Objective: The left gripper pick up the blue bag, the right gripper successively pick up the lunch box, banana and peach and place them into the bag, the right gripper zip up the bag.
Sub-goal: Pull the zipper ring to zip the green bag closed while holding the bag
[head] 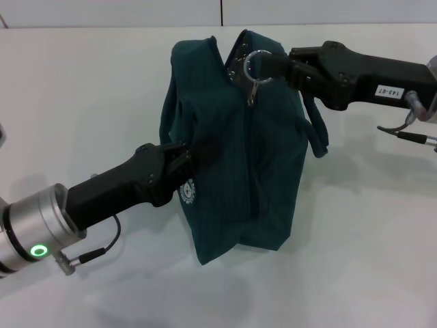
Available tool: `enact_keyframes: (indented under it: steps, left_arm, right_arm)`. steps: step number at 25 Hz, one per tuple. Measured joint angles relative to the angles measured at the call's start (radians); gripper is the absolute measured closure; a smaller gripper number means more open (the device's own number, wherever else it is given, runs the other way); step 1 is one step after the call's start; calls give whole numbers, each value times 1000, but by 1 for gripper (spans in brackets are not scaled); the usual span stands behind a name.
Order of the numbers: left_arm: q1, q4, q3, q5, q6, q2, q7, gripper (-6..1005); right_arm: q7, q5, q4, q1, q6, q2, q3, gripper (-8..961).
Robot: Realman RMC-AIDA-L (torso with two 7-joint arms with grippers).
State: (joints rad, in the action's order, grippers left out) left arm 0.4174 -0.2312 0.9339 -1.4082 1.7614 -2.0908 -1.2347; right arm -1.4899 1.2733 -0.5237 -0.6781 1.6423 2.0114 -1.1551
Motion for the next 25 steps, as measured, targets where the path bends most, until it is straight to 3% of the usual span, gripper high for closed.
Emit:
enact_keyframes:
  steps: [16,25]
  left_arm:
    - [5,1,48,-2,-4,-2,6,948]
    - [-5,2,87,-2,7,-2,32,948]
  right_arm:
    - [-268,15,33,-31,-82,-21,-9,911]
    - [-302,16,71,-47,-152,-27,-4,910]
